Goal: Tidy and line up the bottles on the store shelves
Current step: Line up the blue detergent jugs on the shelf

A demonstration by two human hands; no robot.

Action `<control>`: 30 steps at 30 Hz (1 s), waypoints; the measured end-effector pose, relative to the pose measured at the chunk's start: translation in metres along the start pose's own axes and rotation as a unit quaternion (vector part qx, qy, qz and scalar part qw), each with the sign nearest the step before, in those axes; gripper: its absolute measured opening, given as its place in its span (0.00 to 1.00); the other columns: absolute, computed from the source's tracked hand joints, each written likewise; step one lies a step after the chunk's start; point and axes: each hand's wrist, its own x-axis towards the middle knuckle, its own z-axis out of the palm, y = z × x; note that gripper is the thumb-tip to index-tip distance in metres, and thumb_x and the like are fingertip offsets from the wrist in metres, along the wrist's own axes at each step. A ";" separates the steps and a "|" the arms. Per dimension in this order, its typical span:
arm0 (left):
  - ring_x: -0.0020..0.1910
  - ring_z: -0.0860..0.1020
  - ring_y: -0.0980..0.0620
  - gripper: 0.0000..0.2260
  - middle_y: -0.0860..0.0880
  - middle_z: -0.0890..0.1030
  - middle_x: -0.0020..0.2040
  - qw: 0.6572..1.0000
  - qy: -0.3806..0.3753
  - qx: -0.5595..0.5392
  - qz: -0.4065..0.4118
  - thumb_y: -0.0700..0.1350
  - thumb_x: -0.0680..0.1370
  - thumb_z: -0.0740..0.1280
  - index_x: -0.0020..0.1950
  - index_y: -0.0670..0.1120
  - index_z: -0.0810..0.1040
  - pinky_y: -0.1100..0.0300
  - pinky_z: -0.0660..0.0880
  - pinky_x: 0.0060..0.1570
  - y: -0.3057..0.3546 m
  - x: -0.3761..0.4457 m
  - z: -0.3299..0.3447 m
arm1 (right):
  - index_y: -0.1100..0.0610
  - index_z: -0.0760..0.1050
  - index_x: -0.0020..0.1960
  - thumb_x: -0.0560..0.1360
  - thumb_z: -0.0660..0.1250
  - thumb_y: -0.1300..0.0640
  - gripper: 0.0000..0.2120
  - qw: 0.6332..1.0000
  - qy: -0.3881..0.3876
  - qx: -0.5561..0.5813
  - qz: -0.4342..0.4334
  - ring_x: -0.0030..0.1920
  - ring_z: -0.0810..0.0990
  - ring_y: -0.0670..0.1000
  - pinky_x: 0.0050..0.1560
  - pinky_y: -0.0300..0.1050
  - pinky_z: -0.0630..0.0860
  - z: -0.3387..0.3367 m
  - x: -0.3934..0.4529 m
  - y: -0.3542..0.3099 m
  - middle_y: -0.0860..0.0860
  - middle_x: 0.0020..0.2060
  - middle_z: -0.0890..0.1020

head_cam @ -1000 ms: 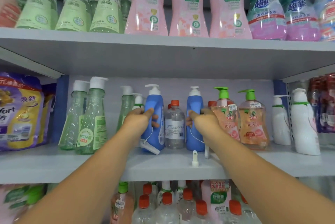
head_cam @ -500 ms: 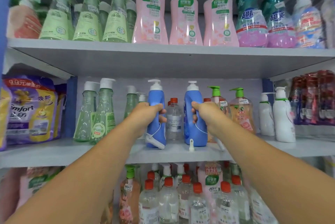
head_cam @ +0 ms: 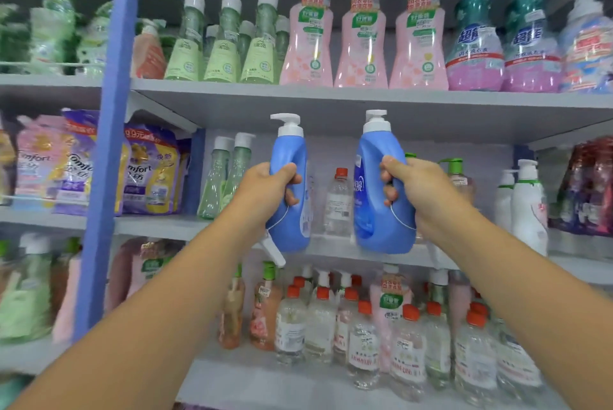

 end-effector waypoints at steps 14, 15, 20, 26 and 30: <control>0.31 0.77 0.45 0.14 0.45 0.77 0.26 0.968 0.225 0.088 -0.067 0.49 0.83 0.66 0.41 0.41 0.78 0.46 0.76 0.47 -0.040 -0.204 -0.208 | 0.64 0.73 0.50 0.84 0.62 0.61 0.07 0.940 -0.242 0.219 0.105 0.22 0.68 0.46 0.25 0.39 0.72 0.200 -0.172 0.058 0.51 0.32 0.74; 0.32 0.77 0.45 0.14 0.45 0.77 0.27 0.964 0.236 0.098 -0.077 0.49 0.83 0.66 0.42 0.41 0.78 0.48 0.76 0.46 -0.046 -0.214 -0.231 | 0.64 0.73 0.49 0.84 0.62 0.61 0.07 0.933 -0.254 0.229 0.113 0.22 0.67 0.45 0.24 0.38 0.72 0.225 -0.185 0.060 0.52 0.32 0.73; 0.31 0.77 0.47 0.12 0.44 0.78 0.30 0.952 0.269 0.116 -0.086 0.47 0.83 0.66 0.42 0.42 0.78 0.44 0.78 0.46 -0.068 -0.247 -0.351 | 0.64 0.72 0.49 0.84 0.61 0.60 0.08 0.906 -0.301 0.258 0.150 0.22 0.68 0.46 0.25 0.40 0.72 0.363 -0.242 0.065 0.51 0.32 0.74; 0.33 0.78 0.46 0.13 0.45 0.80 0.32 0.943 0.290 0.128 -0.105 0.47 0.83 0.67 0.50 0.35 0.77 0.37 0.77 0.53 -0.085 -0.258 -0.489 | 0.64 0.73 0.47 0.83 0.63 0.60 0.09 0.882 -0.300 0.295 0.211 0.23 0.68 0.47 0.25 0.41 0.72 0.507 -0.284 0.064 0.50 0.30 0.75; 0.35 0.79 0.44 0.12 0.42 0.80 0.31 0.940 0.279 0.165 -0.103 0.47 0.82 0.67 0.44 0.41 0.76 0.39 0.75 0.51 -0.096 -0.237 -0.557 | 0.65 0.75 0.48 0.82 0.64 0.60 0.08 0.879 -0.306 0.288 0.227 0.24 0.68 0.49 0.28 0.42 0.71 0.575 -0.283 0.068 0.50 0.29 0.75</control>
